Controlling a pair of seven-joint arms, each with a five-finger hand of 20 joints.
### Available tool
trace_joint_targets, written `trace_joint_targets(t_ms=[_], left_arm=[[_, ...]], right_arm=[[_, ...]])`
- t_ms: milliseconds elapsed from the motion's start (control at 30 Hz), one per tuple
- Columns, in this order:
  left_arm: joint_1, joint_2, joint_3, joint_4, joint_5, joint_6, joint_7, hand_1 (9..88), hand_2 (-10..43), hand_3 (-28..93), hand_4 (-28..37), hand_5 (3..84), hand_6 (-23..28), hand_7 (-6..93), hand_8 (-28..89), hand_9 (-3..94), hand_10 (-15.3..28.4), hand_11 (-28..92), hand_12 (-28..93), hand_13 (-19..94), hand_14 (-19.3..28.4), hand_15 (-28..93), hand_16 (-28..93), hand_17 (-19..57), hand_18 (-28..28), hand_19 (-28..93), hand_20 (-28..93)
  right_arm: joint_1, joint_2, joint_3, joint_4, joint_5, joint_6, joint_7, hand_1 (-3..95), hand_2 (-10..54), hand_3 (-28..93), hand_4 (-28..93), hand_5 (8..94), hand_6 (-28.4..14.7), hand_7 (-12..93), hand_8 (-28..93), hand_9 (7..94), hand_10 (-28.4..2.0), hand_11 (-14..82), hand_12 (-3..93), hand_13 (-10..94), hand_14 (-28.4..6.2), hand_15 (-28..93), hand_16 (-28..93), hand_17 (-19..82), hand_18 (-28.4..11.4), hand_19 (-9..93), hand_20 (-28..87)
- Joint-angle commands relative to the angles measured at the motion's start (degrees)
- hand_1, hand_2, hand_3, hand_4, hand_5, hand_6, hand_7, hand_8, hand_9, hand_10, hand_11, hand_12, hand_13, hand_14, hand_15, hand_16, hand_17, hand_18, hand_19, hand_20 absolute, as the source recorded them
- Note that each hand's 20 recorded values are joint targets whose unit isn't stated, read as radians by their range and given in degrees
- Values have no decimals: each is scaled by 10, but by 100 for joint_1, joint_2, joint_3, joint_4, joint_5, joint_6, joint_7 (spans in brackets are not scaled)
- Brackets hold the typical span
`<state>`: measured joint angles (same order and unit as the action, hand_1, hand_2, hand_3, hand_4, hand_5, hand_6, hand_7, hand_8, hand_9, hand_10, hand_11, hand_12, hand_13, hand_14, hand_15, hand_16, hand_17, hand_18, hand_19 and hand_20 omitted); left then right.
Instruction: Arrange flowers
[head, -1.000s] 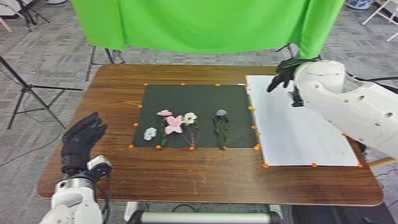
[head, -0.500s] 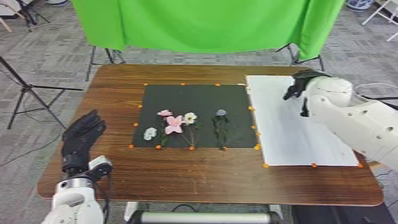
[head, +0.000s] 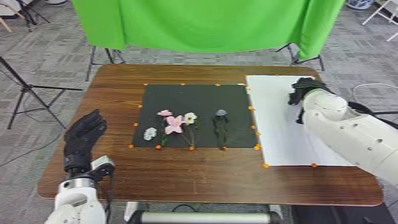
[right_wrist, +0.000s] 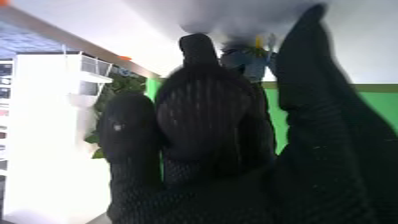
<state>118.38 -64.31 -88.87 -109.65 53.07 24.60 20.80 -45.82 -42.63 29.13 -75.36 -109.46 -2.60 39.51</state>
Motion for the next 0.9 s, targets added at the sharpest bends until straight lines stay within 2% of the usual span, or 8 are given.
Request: trace_joint_targets(t_ms=[33,67,200,300,333,367,600,900], left_arm=[[31,-56,-45,-15,-105,18,-14,587,11,662,-112,460,9,244,-124,392,113,265,93,385,121,223,-23,260,106,62,381],[24,-68,-86,7,-120,-27,-25,583,13,662,-113,461,10,243,-124,392,113,266,93,385,121,223,-24,260,106,63,380],[29,-60,-88,-5,-104,-31,-45,571,14,666,-117,464,12,238,-122,395,114,267,90,386,123,230,-27,256,106,69,375],[127,-56,-101,-76,-129,64,-27,567,14,670,-118,465,12,238,-121,395,113,266,89,386,125,233,-28,251,108,75,371],[115,-55,-116,-65,-122,47,-55,564,14,671,-118,465,12,238,-121,396,113,267,89,386,125,234,-28,249,108,78,371],[162,-59,-132,-87,-132,76,-41,561,14,673,-119,465,12,238,-121,397,113,267,89,387,126,235,-28,246,110,84,367],[75,-35,-131,-54,-120,19,-55,556,14,676,-120,468,12,238,-121,400,114,266,88,388,127,238,-30,241,111,94,349],[150,-8,-88,-136,-125,109,-58,550,16,679,-122,471,12,237,-120,401,115,265,89,388,128,240,-31,234,110,98,334]], right_arm=[[-139,90,-113,-73,-207,911,-175,550,-37,614,-218,760,12,187,10,863,-100,128,139,937,-11,610,228,680,-141,932,423],[-186,113,-56,-133,-218,991,-164,555,-41,618,-219,767,11,185,16,873,-100,128,145,937,-10,617,226,683,-140,932,429],[-759,249,715,-762,-197,1371,-60,564,-51,628,-221,786,6,177,23,890,-101,122,152,937,-7,637,221,693,-135,932,446],[-1276,293,1386,-1407,-279,1512,-76,566,-55,630,-217,792,4,174,24,895,-102,119,156,937,-5,642,218,697,-133,932,453],[-1437,349,1551,-1651,-306,1534,-97,566,-56,632,-215,795,3,173,24,896,-102,117,156,937,-4,644,217,698,-132,932,456],[-1534,357,1641,-1835,-373,1500,-144,565,-56,632,-213,798,3,172,25,896,-102,116,157,937,-4,646,216,698,-131,932,459],[-2074,456,1843,-2931,-858,1138,-221,565,-62,636,-209,801,3,166,28,897,-102,111,161,937,-1,652,213,700,-128,932,468],[-3030,-177,2341,-3512,-1537,972,-73,562,-67,638,-203,804,5,163,32,904,-103,108,165,937,1,657,210,703,-126,932,477]])
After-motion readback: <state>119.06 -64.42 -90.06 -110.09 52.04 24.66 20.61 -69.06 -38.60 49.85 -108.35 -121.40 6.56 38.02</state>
